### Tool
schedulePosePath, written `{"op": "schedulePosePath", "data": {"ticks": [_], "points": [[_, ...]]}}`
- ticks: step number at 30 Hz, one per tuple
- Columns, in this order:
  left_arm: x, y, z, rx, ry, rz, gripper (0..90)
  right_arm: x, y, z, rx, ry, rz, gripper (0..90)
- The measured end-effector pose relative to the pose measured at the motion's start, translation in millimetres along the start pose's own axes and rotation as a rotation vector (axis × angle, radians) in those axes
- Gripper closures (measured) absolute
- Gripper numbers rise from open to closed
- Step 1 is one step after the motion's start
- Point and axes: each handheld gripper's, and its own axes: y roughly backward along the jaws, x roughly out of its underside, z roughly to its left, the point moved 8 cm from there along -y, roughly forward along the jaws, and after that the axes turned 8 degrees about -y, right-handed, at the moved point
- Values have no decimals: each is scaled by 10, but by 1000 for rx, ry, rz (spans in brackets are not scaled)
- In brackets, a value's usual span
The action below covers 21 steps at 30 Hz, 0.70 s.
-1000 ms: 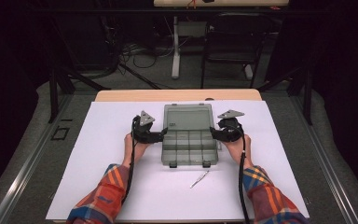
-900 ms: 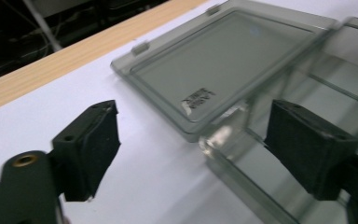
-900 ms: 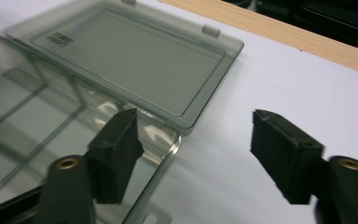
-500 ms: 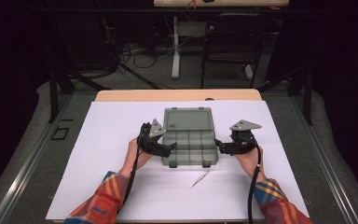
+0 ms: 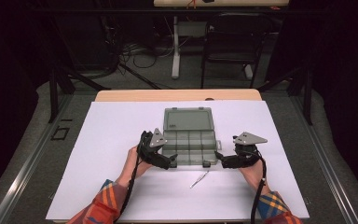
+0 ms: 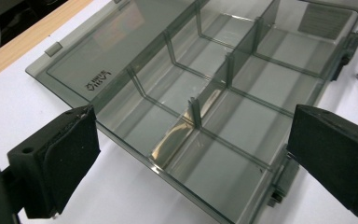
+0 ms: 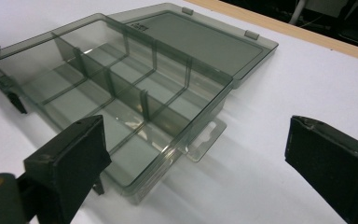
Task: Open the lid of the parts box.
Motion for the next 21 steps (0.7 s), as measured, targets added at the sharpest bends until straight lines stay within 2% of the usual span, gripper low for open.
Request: {"op": "schedulePosePath", "data": {"ticks": [5, 7, 15, 21], "points": [[28, 18, -93, 12, -8, 3, 3, 101, 61, 36, -17, 9, -5, 38], [38, 23, -130, 8, -34, 23, 2, 125, 87, 40, -19, 11, -12, 34], [89, 46, -264, 38, -45, 34, 1, 147, 206, 60, -22, 3, -42, 30], [89, 29, -333, 51, -68, 35, 0, 186, 236, 59, -26, 10, -36, 32]]}}
